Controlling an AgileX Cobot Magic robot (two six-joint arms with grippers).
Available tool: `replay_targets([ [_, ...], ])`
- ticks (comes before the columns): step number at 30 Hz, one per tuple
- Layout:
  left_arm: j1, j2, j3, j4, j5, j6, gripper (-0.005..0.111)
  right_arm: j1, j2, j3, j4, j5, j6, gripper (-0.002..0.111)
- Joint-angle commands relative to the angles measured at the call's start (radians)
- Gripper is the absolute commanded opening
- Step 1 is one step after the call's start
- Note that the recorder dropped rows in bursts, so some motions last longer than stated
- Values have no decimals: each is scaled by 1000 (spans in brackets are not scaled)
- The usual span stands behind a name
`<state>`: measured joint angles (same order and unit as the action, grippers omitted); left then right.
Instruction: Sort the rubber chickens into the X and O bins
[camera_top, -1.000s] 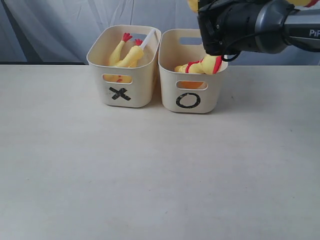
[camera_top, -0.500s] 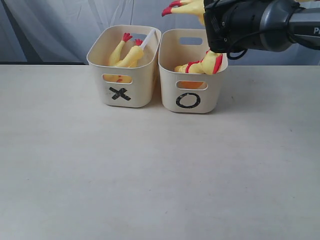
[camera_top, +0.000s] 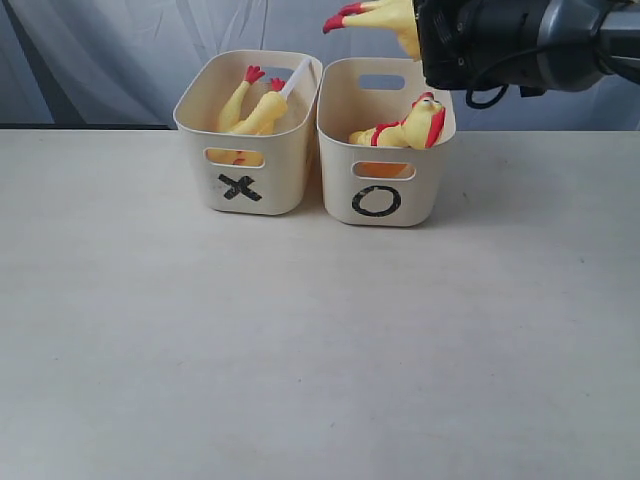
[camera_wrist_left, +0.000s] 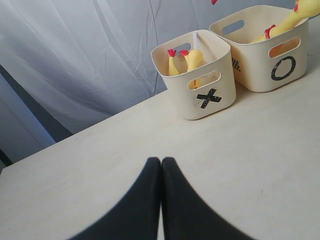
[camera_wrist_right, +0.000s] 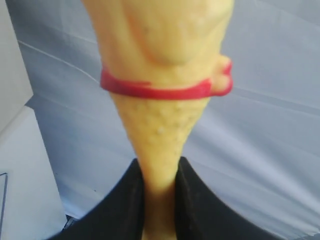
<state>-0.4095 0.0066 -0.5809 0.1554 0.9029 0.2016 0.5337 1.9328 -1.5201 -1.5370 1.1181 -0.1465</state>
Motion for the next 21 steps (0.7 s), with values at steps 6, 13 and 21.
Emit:
replay_targets([
  [6,-3,-7,4,-7,-3,-7,0,-6,-22,-10,138,-54,-89,-1],
  [13,-3,-7,4,-7,-3,-7,0,-10,19,-10,149,-115,-83,-1],
  [21,-3,-7,4,-7,-3,-7,0,-33,61,-32,147,-128,0,-1],
])
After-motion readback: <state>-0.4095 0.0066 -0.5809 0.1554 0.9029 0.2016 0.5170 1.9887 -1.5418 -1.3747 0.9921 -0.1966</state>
